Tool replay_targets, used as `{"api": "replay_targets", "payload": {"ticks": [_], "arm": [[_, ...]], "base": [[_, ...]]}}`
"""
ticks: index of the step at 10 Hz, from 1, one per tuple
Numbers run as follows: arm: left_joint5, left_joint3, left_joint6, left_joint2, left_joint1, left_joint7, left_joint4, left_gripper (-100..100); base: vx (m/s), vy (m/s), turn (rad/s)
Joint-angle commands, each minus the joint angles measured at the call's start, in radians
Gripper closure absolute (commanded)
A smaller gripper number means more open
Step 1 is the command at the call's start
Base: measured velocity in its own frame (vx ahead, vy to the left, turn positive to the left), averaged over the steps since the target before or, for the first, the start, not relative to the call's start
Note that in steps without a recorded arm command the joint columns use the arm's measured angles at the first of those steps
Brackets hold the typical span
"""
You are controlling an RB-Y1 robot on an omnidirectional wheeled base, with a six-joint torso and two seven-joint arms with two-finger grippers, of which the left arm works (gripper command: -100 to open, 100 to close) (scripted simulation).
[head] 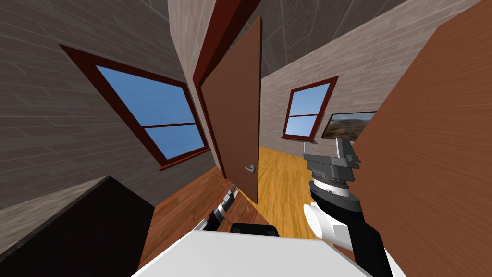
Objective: Push the door open
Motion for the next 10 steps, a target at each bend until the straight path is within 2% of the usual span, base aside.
{"api": "replay_targets", "payload": {"ticks": [1, 3, 4, 6, 10], "arm": [[-0.003, -0.008, -0.012, 0.004, -0.009, 0.003, 0.031, -100], [-0.007, -0.018, -0.02, 0.012, -0.018, 0.008, 0.061, -100], [-0.006, -0.015, -0.015, 0.011, -0.012, 0.007, 0.047, -100], [-0.005, -0.01, -0.005, -0.004, -0.024, 0.0, 0.059, -100], [-0.001, 0.007, 0.025, -0.048, -0.055, -0.018, 0.088, -100]], "base": [[0.095, 0.032, -0.03], [0.083, 0.031, -0.036], [0.033, 0.018, -0.007], [0.142, -0.052, -0.049], [0.164, -0.125, -0.068]]}}
